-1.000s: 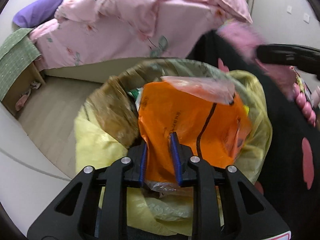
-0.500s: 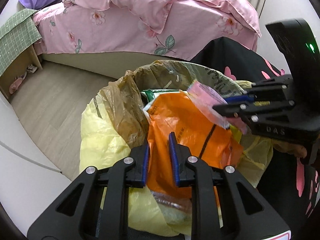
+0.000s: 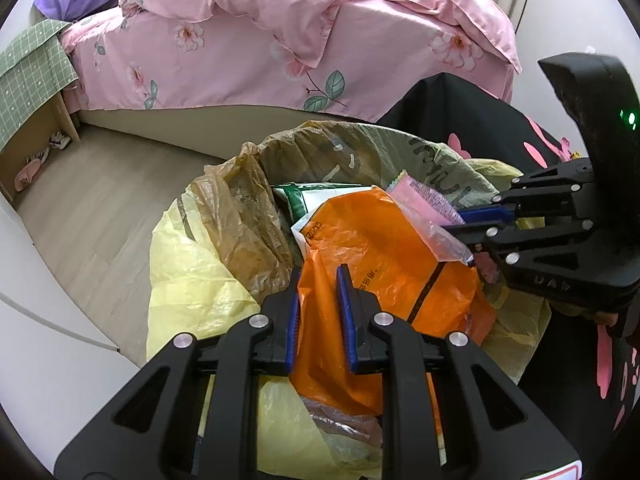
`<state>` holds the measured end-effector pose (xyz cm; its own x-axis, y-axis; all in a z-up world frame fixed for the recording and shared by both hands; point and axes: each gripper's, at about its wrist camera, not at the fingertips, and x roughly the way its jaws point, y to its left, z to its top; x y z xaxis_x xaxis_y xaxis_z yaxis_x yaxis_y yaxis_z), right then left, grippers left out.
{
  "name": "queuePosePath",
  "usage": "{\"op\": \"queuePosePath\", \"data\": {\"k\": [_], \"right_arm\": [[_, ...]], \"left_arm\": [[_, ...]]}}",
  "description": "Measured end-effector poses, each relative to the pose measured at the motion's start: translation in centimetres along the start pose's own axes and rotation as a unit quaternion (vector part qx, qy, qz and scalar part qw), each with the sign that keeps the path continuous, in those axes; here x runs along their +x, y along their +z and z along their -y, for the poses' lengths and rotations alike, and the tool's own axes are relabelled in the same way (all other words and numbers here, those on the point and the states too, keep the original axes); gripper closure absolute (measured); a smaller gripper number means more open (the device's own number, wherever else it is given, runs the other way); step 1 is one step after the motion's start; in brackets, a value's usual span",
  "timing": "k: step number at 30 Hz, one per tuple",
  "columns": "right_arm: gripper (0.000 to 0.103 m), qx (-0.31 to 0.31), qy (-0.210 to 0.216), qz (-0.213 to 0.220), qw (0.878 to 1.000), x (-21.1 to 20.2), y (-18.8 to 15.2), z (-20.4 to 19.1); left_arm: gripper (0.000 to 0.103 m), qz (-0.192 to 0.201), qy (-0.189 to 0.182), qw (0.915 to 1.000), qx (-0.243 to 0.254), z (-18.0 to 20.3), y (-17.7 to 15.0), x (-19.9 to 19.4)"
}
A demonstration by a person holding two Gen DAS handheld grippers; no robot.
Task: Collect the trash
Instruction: 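Release the orange bag into the trash bag with the left tool while the right tool releases the candy stick, then move both open tools back over the table toward the remaining snacks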
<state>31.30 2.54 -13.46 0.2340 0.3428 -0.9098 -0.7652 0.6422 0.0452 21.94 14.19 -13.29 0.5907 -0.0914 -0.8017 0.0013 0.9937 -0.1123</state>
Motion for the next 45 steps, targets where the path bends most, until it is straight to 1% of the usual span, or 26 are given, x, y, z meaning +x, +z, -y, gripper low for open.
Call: {"op": "queuePosePath", "data": {"k": [3,5,7,9,10,12,13,14,15,17,18,19,21,23,25,26,28,30,32,33,35,37,40,41,42,45], "right_arm": [[0.09,0.026,0.022,0.035,0.999,-1.3,-0.2,0.5],[0.09,0.034,0.032,0.053,0.998,-2.1,-0.3,0.5],[0.089,0.039,0.034,0.062,0.997,-2.7,-0.4,0.6],[0.089,0.04,0.032,0.062,0.997,-2.9,-0.4,0.6],[0.086,0.039,0.026,0.061,0.997,-2.9,-0.4,0.7],[0.081,0.041,0.024,0.059,0.997,-3.1,-0.5,0.8],[0.077,0.046,0.029,0.059,0.997,-3.3,-0.7,0.8],[0.075,0.051,0.036,0.061,0.996,-3.5,-0.8,0.9],[0.071,0.055,0.042,0.063,0.996,-3.8,-0.9,0.9],[0.07,0.053,0.042,0.068,0.995,-4.3,-1.1,0.8],[0.07,0.049,0.037,0.07,0.996,-4.7,-1.1,0.6],[0.069,0.045,0.031,0.071,0.996,-4.8,-1.2,0.5],[0.069,0.036,0.01,0.078,0.996,-5.7,-1.7,0.1],[0.069,0.031,-0.003,0.102,0.994,-7.3,-2.7,-0.2],[0.068,0.032,-0.02,0.139,0.99,-9.5,-3.9,-0.3],[0.067,0.032,-0.025,0.152,0.987,-10.5,-4.5,-0.3],[0.059,0.036,-0.038,0.178,0.983,-12.5,-5.9,-0.1],[0.059,0.051,-0.047,0.201,0.977,-14.7,-7.7,0.4],[0.059,0.068,-0.05,0.215,0.973,-16.3,-9.4,1.2],[0.059,0.081,-0.056,0.223,0.97,-17.3,-10.7,1.8],[0.059,0.1,-0.069,0.233,0.965,-18.6,-12.8,2.7],[0.059,0.12,-0.089,0.238,0.96,-19.8,-15.4,4.0],[0.059,0.151,-0.123,0.247,0.949,-21.5,-19.6,5.7],[0.059,0.163,-0.129,0.249,0.946,-22.0,-21.0,6.3],[0.059,0.181,-0.132,0.251,0.942,-22.5,-22.6,7.1],[0.059,0.222,-0.14,0.257,0.93,-23.4,-26.4,9.0]], "left_arm": [[0.086,0.0,-0.003,1.0,-0.009,-0.3,0.1,-0.2],[0.086,0.004,-0.017,0.9994,-0.029,-1.0,0.2,-0.7],[0.086,0.01,-0.035,0.9981,-0.049,-1.5,0.3,-1.2],[0.083,0.016,-0.05,0.9966,-0.063,-1.8,0.3,-1.6],[0.08,0.019,-0.057,0.9958,-0.069,-1.9,0.4,-2.0],[0.07,0.023,-0.065,0.995,-0.073,-1.9,0.4,-2.4],[0.061,0.024,-0.073,0.9941,-0.076,-2.0,0.5,-2.7],[0.054,0.024,-0.075,0.9937,-0.079,-2.1,0.6,-2.9],[0.052,0.025,-0.074,0.9935,-0.083,-2.1,0.7,-3.2],[0.046,0.036,-0.061,0.9932,-0.092,-2.4,1.0,-4.0],[0.045,0.043,-0.053,0.9928,-0.098,-2.5,1.1,-4.4],[0.041,0.057,-0.043,0.9915,-0.109,-2.7,1.2,-5.2],[0.035,0.081,-0.035,0.9887,-0.122,-3.0,1.4,-6.4],[0.026,0.105,-0.025,0.9865,-0.124,-2.9,1.5,-7.6],[0.019,0.129,-0.008,0.9842,-0.121,-2.5,1.7,-8.6],[0.018,0.141,-0.004,0.9826,-0.12,-2.1,1.8,-9.1],[0.017,0.154,-0.008,0.9805,-0.121,-1.4,2.1,-9.7],[0.016,0.16,-0.023,0.9799,-0.118,-0.1,2.3,-10.1],[0.015,0.157,-0.057,0.9798,-0.111,1.9,2.4,-10.4],[0.015,0.152,-0.081,0.9795,-0.105,3.1,2.5,-10.4],[0.015,0.142,-0.109,0.9794,-0.093,5.2,2.6,-10.3],[0.015,0.135,-0.12,0.9805,-0.077,8.1,2.8,-10.1],[0.015,0.118,-0.116,0.9836,-0.073,11.8,2.8,-9.7],[0.015,0.107,-0.119,0.9847,-0.07,13.3,2.9,-9.3],[0.015,0.099,-0.129,0.9847,-0.062,14.8,3.0,-9.0],[0.015,0.091,-0.142,0.9853,-0.029,18.5,2.7,-8.3]]}}
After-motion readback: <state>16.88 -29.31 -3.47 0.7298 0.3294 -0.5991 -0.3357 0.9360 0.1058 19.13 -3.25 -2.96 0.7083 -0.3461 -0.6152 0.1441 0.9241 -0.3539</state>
